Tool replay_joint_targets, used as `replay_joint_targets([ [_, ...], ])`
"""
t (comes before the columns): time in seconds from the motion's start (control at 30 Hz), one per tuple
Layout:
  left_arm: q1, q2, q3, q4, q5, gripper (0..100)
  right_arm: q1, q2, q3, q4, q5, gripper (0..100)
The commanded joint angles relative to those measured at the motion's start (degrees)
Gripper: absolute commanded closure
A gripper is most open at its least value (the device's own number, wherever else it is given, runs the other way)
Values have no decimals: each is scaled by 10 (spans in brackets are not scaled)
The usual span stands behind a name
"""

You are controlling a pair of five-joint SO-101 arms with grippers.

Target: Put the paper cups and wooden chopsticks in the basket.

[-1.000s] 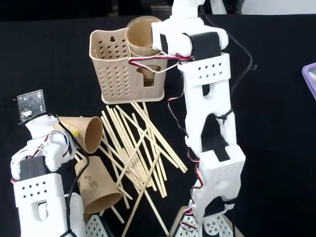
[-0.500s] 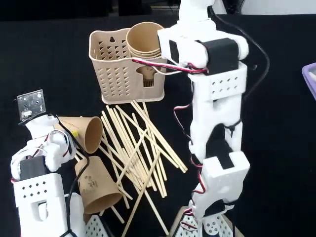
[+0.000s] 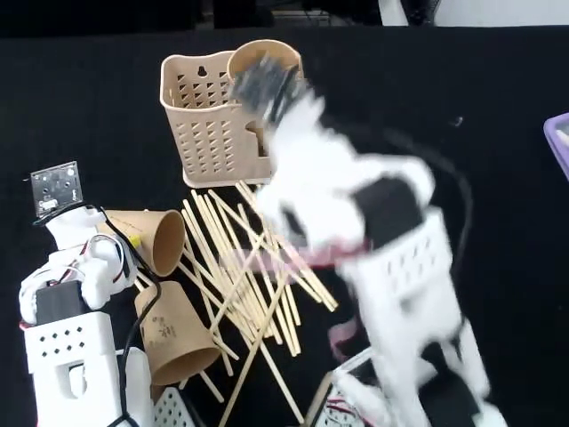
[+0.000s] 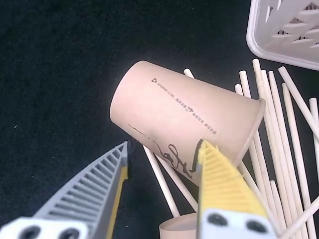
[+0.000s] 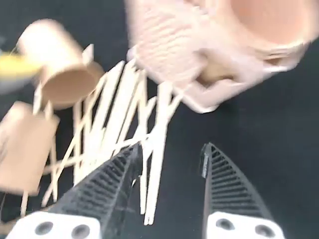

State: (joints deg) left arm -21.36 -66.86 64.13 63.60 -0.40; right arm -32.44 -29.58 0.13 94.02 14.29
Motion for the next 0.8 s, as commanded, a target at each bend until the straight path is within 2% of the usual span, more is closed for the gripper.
replay_joint_targets([
  [0.0,-6,-6,-3,-9,-5,776,-77,-178,292,-120,33,808],
  [0.13,-6,-6,-3,-9,-5,776,-155,-303,508,-242,41,808],
  [0.3,-22,-6,-3,-20,-4,776,-242,-360,647,-322,40,808],
  [0.5,-119,-5,-5,-60,15,776,-321,-364,701,-396,-39,805],
  [0.6,-137,-6,-8,-60,52,776,-343,-362,708,-418,-61,804],
  [0.77,-142,-6,-8,-61,61,776,-366,-365,713,-416,-65,804],
])
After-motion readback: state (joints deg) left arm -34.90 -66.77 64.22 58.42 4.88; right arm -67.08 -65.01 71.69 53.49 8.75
